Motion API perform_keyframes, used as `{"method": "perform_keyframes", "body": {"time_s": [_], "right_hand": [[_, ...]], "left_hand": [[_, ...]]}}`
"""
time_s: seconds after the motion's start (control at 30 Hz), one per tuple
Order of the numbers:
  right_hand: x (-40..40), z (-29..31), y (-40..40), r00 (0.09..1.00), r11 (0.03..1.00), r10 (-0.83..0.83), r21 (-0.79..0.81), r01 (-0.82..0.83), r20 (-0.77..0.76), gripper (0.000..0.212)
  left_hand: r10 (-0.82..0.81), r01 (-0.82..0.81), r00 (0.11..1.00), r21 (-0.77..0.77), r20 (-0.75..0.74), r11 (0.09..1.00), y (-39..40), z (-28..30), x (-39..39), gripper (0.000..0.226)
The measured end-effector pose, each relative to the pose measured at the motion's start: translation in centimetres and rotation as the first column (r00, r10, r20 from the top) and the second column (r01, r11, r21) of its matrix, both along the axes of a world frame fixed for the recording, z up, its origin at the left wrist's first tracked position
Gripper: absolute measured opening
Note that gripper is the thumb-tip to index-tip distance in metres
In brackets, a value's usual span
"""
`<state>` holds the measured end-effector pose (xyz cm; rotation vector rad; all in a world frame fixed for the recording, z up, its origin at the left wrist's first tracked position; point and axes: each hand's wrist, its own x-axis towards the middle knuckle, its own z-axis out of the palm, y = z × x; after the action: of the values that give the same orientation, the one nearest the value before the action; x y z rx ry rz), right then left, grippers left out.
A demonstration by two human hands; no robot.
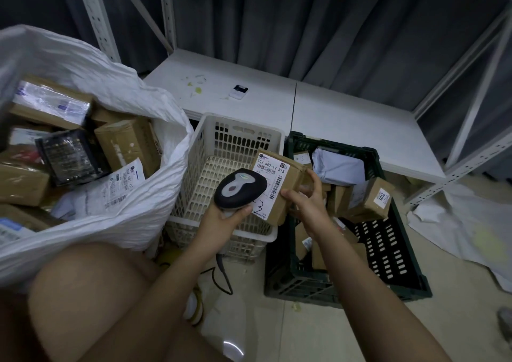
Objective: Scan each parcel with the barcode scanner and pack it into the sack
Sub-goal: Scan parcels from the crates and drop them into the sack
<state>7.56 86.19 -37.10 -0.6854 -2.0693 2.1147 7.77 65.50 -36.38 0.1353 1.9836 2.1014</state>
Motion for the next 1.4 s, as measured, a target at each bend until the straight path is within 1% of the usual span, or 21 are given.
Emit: {"method": "perform_keyframes", "body": {"time_s": [0.17, 0.33, 0.4, 0.5, 0.53, 0.6, 0.67, 0.73, 0.77, 0.8, 0.83, 0.87, 0.9, 0.93, 0.97, 1.1, 1.17, 1.3, 1.33, 1.37, 1.4], "right_hand": [[0.0, 5.1, -1.7, 0.983, 0.991, 0.011, 0.131, 0.013, -0.181, 0.082], [0.1, 12.6, -5.9, 0.918, 0.978, 0.094, 0.208, -0.013, -0.385, 0.075], [-0.1, 15.3, -8.4, 0.891, 0.974, 0.137, 0.223, -0.041, -0.432, 0.075], [-0.6, 18.3, -12.9, 0.86, 0.965, 0.212, 0.239, -0.109, -0.465, 0.076], [-1.0, 18.9, -14.6, 0.849, 0.962, 0.234, 0.241, -0.131, -0.474, 0.076], [-1.8, 19.6, -18.0, 0.824, 0.956, 0.268, 0.241, -0.165, -0.499, 0.078], [-2.8, 19.7, -21.4, 0.806, 0.95, 0.293, 0.255, -0.183, -0.515, 0.079], [-4.2, 18.7, -24.4, 0.811, 0.935, 0.326, 0.291, -0.202, -0.485, 0.081], [-4.8, 18.1, -25.5, 0.823, 0.915, 0.364, 0.333, -0.228, -0.437, 0.081], [-5.5, 17.3, -26.3, 0.832, 0.872, 0.432, 0.398, -0.286, -0.348, 0.08], [-6.0, 16.7, -26.8, 0.816, 0.786, 0.536, 0.481, -0.389, -0.215, 0.078], [-6.2, 16.1, -27.0, 0.767, 0.65, 0.64, 0.567, -0.506, -0.05, 0.076], [-6.2, 15.7, -27.1, 0.709, 0.512, 0.7, 0.627, -0.587, 0.093, 0.073], [-6.2, 15.4, -27.0, 0.683, 0.441, 0.714, 0.659, -0.61, 0.154, 0.07], [-6.1, 15.1, -26.8, 0.689, 0.444, 0.708, 0.663, -0.603, 0.153, 0.066], [-6.0, 14.7, -24.1, 0.766, 0.557, 0.643, 0.679, -0.477, 0.011, 0.041], [-5.5, 14.6, -21.6, 0.806, 0.647, 0.585, 0.65, -0.398, -0.089, 0.031], [-3.6, 14.2, -15.5, 0.866, 0.771, 0.442, 0.591, -0.235, -0.232, 0.024], [-3.2, 13.8, -13.7, 0.883, 0.794, 0.404, 0.571, -0.209, -0.238, 0.022], [-2.7, 13.1, -11.8, 0.9, 0.809, 0.369, 0.557, -0.187, -0.233, 0.021], [-2.2, 12.4, -9.8, 0.915, 0.824, 0.335, 0.54, -0.168, -0.226, 0.02]], "left_hand": [[0.051, -0.044, 0.993, 0.066, -0.108, 0.997, -1.2, 5.3, 0.4, 0.042], [0.225, -0.211, 0.947, 0.085, -0.23, 0.974, -4.8, 11.3, 1.2, 0.045], [0.296, -0.285, 0.923, 0.081, -0.247, 0.955, -6.9, 13.3, 1.7, 0.038], [0.41, -0.392, 0.871, 0.118, -0.272, 0.912, -10.8, 15.5, 2.2, 0.014], [0.447, -0.429, 0.848, 0.129, -0.285, 0.894, -12.2, 16.0, 2.4, 0.013], [0.52, -0.495, 0.805, 0.157, -0.288, 0.854, -14.9, 16.8, 2.7, 0.028], [0.578, -0.547, 0.759, 0.187, -0.3, 0.816, -17.6, 17.2, 3.2, 0.036], [0.613, -0.586, 0.723, 0.185, -0.32, 0.789, -20.0, 17.1, 3.6, 0.04], [0.621, -0.602, 0.712, 0.17, -0.327, 0.78, -20.9, 17.1, 3.8, 0.043], [0.633, -0.617, 0.706, 0.162, -0.32, 0.77, -21.8, 16.9, 3.8, 0.047], [0.642, -0.625, 0.701, 0.166, -0.31, 0.763, -22.3, 16.7, 3.8, 0.049], [0.651, -0.632, 0.697, 0.171, -0.299, 0.756, -22.8, 16.4, 3.7, 0.049], [0.654, -0.634, 0.697, 0.172, -0.294, 0.754, -23.0, 16.3, 3.6, 0.049], [0.65, -0.631, 0.701, 0.17, -0.291, 0.757, -22.9, 16.2, 3.6, 0.05], [0.645, -0.625, 0.708, 0.168, -0.288, 0.762, -22.8, 16.1, 3.5, 0.051], [0.592, -0.578, 0.76, 0.137, -0.268, 0.804, -20.7, 15.7, 3.0, 0.048], [0.548, -0.54, 0.796, 0.107, -0.257, 0.835, -18.7, 15.4, 2.7, 0.042], [0.428, -0.425, 0.872, 0.068, -0.238, 0.903, -13.8, 14.7, 2.1, 0.023], [0.387, -0.385, 0.894, 0.054, -0.226, 0.921, -12.3, 14.5, 1.9, 0.015], [0.348, -0.347, 0.913, 0.042, -0.215, 0.937, -10.7, 14.2, 1.8, 0.012], [0.312, -0.313, 0.927, 0.029, -0.209, 0.949, -9.0, 14.0, 1.8, 0.014]]}}
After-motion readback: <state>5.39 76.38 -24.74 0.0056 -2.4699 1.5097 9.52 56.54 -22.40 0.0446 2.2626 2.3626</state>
